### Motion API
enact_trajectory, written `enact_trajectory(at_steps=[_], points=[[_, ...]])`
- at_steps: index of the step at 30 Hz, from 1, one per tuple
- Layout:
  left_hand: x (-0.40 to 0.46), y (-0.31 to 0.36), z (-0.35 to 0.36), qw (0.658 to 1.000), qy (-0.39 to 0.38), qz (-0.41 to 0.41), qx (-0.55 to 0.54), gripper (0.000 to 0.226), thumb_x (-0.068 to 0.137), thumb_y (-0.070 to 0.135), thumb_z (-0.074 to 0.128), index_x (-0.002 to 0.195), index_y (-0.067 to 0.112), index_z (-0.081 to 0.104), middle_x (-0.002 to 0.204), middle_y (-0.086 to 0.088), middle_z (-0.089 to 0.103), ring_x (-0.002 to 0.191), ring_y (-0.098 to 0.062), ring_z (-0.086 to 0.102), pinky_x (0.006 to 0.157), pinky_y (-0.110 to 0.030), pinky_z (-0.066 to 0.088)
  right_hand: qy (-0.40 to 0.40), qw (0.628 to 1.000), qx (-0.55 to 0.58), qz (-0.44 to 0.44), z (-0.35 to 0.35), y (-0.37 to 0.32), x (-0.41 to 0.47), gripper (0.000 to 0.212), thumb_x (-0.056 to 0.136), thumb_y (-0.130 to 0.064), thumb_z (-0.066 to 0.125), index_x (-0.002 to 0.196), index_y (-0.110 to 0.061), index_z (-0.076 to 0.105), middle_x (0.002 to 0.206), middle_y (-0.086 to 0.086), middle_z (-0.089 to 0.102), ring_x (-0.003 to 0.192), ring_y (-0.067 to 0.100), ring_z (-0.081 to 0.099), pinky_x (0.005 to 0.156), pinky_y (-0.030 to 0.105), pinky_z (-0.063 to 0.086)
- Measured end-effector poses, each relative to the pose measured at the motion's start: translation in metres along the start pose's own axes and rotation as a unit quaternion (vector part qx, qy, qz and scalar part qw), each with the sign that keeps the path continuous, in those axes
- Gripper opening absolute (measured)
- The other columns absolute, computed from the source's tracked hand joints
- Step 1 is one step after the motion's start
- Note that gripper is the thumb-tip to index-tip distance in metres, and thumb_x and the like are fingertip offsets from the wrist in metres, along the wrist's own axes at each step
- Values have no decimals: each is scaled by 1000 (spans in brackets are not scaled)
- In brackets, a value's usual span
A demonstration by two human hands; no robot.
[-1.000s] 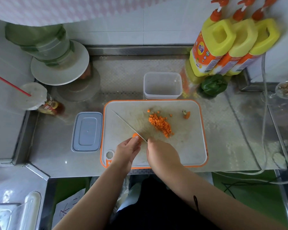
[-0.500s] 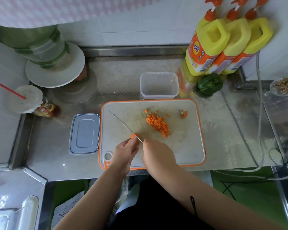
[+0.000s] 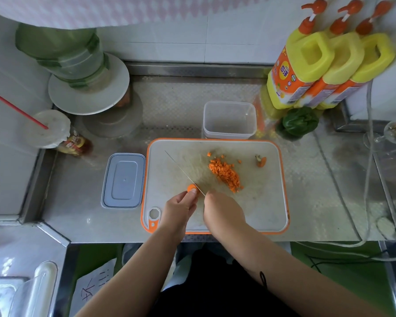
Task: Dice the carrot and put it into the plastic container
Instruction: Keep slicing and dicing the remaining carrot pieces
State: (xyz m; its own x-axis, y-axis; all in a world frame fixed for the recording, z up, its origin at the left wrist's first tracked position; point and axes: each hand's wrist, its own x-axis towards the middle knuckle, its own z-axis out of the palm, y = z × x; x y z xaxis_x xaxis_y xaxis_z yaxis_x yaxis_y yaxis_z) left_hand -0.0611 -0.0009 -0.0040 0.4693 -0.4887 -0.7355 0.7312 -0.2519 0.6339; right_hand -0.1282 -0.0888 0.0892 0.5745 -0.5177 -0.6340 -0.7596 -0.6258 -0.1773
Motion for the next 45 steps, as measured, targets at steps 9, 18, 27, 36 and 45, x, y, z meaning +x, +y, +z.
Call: enact_trajectory(at_steps=[9, 18, 27, 36, 45], points=[[-7, 5, 5, 1000, 31, 0, -3, 12, 92, 25, 64, 90, 17, 72, 93, -1, 74, 103, -15, 64, 98, -28, 47, 7, 1000, 14, 17, 29, 16, 24, 23, 98, -11, 42, 113, -9, 59, 109, 10, 65, 101, 27, 63, 77, 33, 48], [-12, 8, 2, 1000, 8, 8, 14, 23, 92, 31, 63, 108, 16, 68, 106, 4, 72, 112, -11, 61, 100, -28, 45, 33, 998, 56, 2, 44, 29, 33, 20, 98, -15, 42, 105, -10, 59, 92, 8, 65, 85, 27, 63, 68, 35, 49], [-31, 21, -1, 940, 197, 170, 223, 42, 88, 36, 68, 123, 26, 49, 120, 9, 49, 101, -7, 54, 76, -19, 42, 167, 984, 23, -65, 34, 40, 19, 30, 101, -32, 34, 118, -9, 41, 94, 3, 64, 78, 24, 65, 54, 29, 35], [-23, 28, 0, 860, 174, 291, 381, 30, 92, 38, 61, 118, 23, 58, 113, 9, 53, 99, -10, 54, 83, -26, 43, 156, 978, 132, -32, 30, 50, 16, 28, 100, -35, 40, 115, -11, 43, 92, 6, 67, 82, 27, 66, 59, 31, 43], [-7, -2, 0, 871, 90, 174, 451, 55, 85, 42, 68, 132, 27, 44, 120, 14, 43, 114, -12, 52, 94, -34, 43, 94, 973, 209, -12, 37, 60, 16, 20, 100, -35, 43, 99, -15, 39, 69, -5, 49, 67, 23, 55, 54, 30, 34]])
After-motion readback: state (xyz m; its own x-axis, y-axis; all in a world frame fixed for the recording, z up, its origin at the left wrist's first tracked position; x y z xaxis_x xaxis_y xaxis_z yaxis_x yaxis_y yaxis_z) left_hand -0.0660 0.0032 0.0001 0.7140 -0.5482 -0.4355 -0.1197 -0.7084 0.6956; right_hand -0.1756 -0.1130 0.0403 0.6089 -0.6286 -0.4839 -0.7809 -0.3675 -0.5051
